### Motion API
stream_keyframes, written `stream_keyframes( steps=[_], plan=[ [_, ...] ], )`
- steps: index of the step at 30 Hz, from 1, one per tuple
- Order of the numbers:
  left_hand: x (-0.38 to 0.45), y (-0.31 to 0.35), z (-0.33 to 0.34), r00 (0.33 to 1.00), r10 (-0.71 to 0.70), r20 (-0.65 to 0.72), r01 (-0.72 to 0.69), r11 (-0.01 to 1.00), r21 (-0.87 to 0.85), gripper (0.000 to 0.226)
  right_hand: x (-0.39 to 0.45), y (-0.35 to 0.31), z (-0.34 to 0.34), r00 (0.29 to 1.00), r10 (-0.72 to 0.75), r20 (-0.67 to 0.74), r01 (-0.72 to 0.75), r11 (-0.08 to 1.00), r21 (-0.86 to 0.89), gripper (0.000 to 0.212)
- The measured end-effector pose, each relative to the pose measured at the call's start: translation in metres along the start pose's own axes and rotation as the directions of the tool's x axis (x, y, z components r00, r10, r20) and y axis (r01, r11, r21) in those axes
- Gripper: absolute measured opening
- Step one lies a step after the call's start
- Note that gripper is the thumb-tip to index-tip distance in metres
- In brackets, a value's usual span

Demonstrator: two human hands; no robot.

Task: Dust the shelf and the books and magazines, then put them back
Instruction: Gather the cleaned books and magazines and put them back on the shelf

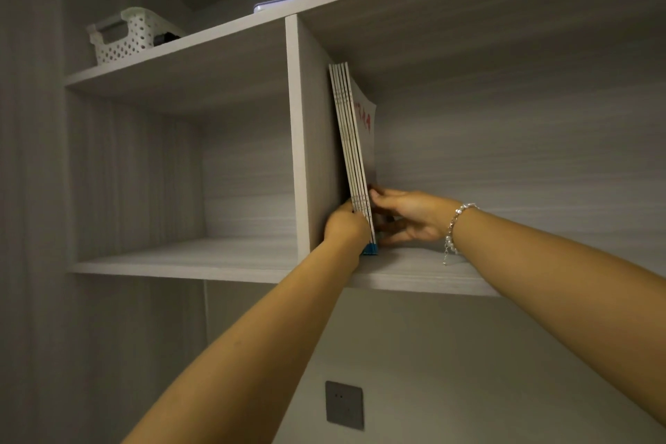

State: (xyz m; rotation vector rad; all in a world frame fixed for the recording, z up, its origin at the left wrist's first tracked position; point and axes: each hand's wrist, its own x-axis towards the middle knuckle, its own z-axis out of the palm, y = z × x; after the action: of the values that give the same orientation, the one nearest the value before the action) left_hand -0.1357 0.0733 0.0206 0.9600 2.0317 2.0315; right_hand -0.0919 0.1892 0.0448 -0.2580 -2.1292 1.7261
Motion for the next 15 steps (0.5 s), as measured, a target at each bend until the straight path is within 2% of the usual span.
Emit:
stream_keyframes(
  steps=[5, 7, 15],
  plan=[
    [0.0034, -0.0045, -0.0055, 0.994, -0.055, 0.091, 0.066, 0.99, -0.121, 0.039, -0.0036, -0.0013, -0.0006, 0.999, -0.001, 0.053, 0.0, 1.0, 0.019, 0.039],
    [0.0059, -0.0077, -0.0054, 0.992, -0.047, 0.119, 0.061, 0.991, -0.117, 0.04, -0.0026, -0.0009, -0.002, 0.997, 0.0, 0.071, -0.002, 1.0, 0.027, 0.04],
    [0.0066, -0.006, 0.0009, 1.0, 0.014, 0.02, -0.013, 1.0, -0.015, 0.042, 0.0019, 0.0014, -0.002, 0.999, 0.0, 0.047, 0.0, 1.0, 0.013, 0.045]
  ],
)
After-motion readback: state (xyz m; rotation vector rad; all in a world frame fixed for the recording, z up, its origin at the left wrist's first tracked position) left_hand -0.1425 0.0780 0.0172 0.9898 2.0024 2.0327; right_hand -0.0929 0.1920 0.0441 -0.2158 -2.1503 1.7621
